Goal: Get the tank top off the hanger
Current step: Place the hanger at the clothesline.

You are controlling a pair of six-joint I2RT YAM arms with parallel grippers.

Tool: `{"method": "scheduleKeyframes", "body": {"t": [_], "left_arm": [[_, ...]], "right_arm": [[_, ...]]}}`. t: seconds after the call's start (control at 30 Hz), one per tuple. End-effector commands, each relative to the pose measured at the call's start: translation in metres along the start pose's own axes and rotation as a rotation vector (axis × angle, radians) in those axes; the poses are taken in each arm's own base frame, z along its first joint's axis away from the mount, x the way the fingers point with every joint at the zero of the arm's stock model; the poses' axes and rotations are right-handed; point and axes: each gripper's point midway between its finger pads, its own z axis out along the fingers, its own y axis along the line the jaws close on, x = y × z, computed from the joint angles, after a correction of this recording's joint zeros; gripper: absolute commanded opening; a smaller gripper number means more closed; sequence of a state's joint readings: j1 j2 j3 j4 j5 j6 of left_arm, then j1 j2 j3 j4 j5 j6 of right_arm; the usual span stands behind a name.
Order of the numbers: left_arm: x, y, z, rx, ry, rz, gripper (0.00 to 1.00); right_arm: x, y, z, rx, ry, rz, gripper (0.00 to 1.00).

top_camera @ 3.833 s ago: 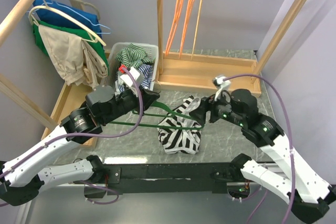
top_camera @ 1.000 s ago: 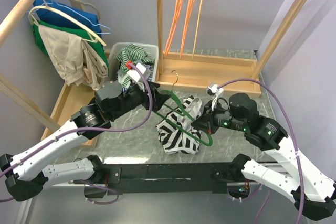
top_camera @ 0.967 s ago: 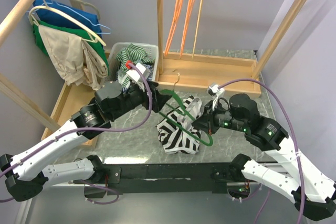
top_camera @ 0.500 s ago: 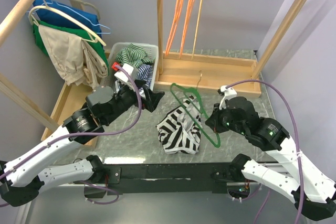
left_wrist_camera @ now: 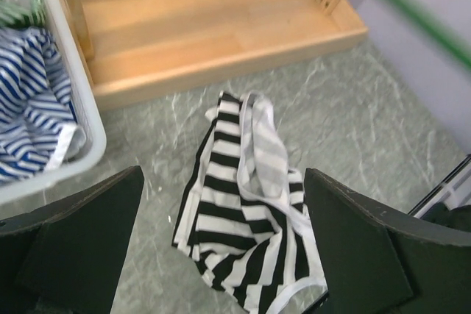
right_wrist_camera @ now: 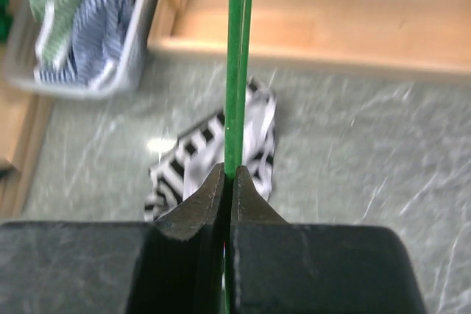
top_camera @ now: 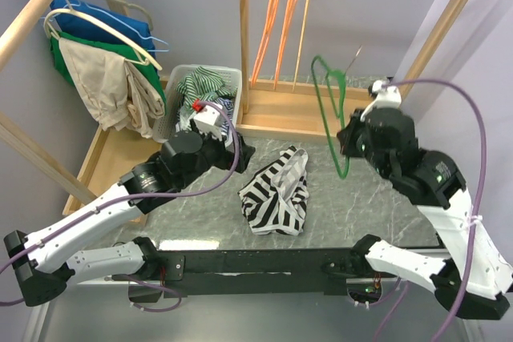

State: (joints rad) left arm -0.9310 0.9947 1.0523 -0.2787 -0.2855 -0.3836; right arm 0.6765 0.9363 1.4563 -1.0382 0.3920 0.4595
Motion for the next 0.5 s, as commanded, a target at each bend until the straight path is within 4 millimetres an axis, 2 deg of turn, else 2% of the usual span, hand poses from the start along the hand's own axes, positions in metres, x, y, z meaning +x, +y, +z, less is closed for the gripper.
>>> {"method": "scheduleKeyframes", "body": {"t": [0.0,0.03,0.1,0.13,0.2,0.23,0.27,0.33,0.37,0.43,0.47], "left_arm": [[0.009,-0.002,0.002,0.013,0.005,-0.063,0.96],[0.008,-0.003,0.002,0.019,0.000,-0.074,0.96],[0.011,-0.006,0.002,0.036,0.002,-0.081,0.96],[0.013,-0.007,0.002,0.039,0.007,-0.088,0.96],[0.015,-0.010,0.002,0.057,0.011,-0.092,0.96],[0.016,-0.010,0.002,0.062,0.012,-0.095,0.96],[0.016,-0.011,0.002,0.067,0.009,-0.098,0.96],[0.019,-0.011,0.002,0.071,0.014,-0.100,0.96],[0.021,-0.011,0.002,0.075,0.016,-0.100,0.96],[0.021,-0.013,0.001,0.087,0.012,-0.110,0.96],[0.023,-0.014,0.002,0.090,0.016,-0.111,0.96]], "right_arm": [[-0.072,0.005,0.002,0.031,-0.162,-0.014,0.00],[-0.075,0.008,0.012,0.037,-0.144,-0.027,0.00],[-0.094,0.007,0.014,0.043,-0.170,-0.026,0.00],[-0.097,0.010,0.025,0.048,-0.156,-0.037,0.00],[-0.117,0.009,0.026,0.050,-0.182,-0.027,0.00],[-0.118,0.011,0.039,0.060,-0.159,-0.038,0.00],[-0.132,0.012,0.035,0.058,-0.189,-0.030,0.00],[-0.140,0.016,0.048,0.059,-0.183,-0.043,0.00],[-0.152,0.019,0.044,0.046,-0.211,-0.043,0.00],[-0.159,0.023,0.053,0.039,-0.216,-0.052,0.00],[-0.170,0.027,0.049,0.023,-0.239,-0.050,0.00]]}}
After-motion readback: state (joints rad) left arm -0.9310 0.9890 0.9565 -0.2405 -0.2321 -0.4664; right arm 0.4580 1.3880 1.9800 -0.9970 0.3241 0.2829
